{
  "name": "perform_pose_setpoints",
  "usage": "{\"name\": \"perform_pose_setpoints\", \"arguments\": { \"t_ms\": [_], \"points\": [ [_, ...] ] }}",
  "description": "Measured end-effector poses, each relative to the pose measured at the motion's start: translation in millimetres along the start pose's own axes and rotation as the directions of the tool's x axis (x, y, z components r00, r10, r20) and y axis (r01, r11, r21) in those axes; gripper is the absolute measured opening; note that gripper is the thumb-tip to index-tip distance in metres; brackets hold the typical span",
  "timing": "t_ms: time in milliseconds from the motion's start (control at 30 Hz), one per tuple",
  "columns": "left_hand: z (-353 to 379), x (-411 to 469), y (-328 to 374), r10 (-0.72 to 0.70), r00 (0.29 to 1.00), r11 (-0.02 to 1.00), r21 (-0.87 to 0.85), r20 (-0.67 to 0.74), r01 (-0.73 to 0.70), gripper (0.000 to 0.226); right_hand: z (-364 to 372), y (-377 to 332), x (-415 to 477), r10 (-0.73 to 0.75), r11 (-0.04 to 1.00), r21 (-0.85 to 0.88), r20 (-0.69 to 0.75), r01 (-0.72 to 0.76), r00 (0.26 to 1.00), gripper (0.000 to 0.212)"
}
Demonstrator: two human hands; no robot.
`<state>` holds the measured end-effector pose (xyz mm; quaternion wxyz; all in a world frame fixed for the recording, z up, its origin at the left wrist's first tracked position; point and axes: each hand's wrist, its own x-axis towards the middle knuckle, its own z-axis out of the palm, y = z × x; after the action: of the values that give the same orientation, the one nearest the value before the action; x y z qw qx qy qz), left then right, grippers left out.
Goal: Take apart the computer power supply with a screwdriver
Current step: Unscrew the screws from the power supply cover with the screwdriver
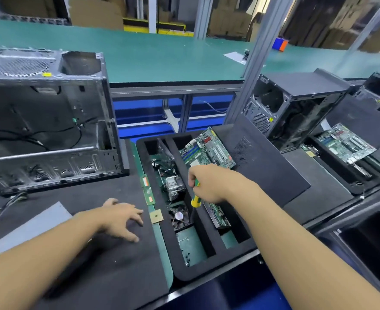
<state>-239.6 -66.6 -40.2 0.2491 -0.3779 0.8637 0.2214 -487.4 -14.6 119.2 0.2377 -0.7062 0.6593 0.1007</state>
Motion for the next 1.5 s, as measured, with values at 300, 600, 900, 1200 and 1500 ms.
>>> {"name": "perform_pose_setpoints", "arguments": {
  "t_ms": [300, 600, 900, 1200, 1500],
  "points": [
    [54, -90, -89, -0.400, 0.913, 0.917, 0.038, 0.083, 0.398, 0.126, 7, -72, 31, -0.213, 0.975, -0.054, 0.062, 0.217, 0.975, 0.019],
    [90, -85, -97, -0.497, 0.850, 0.867, -0.049, -0.175, 0.497, 0.105, 20, -93, 48, -0.277, 0.951, -0.117, 0.092, 0.286, 0.957, 0.019],
    [59, -31, -62, -0.892, 0.451, 0.360, -0.545, 0.038, 0.757, 0.111, 22, -77, 35, -0.259, 0.963, -0.057, 0.057, 0.262, 0.964, 0.012],
    [60, -14, -46, -0.919, 0.393, 0.292, -0.688, -0.012, 0.664, 0.108, 23, -86, 35, -0.259, 0.966, -0.011, -0.005, 0.259, 0.966, 0.020],
    [107, -77, -68, -0.431, 0.616, 0.831, -0.555, -0.660, -0.013, 0.033, 34, -140, 50, -0.418, 0.903, 0.054, -0.124, 0.426, 0.900, 0.021]
  ]
}}
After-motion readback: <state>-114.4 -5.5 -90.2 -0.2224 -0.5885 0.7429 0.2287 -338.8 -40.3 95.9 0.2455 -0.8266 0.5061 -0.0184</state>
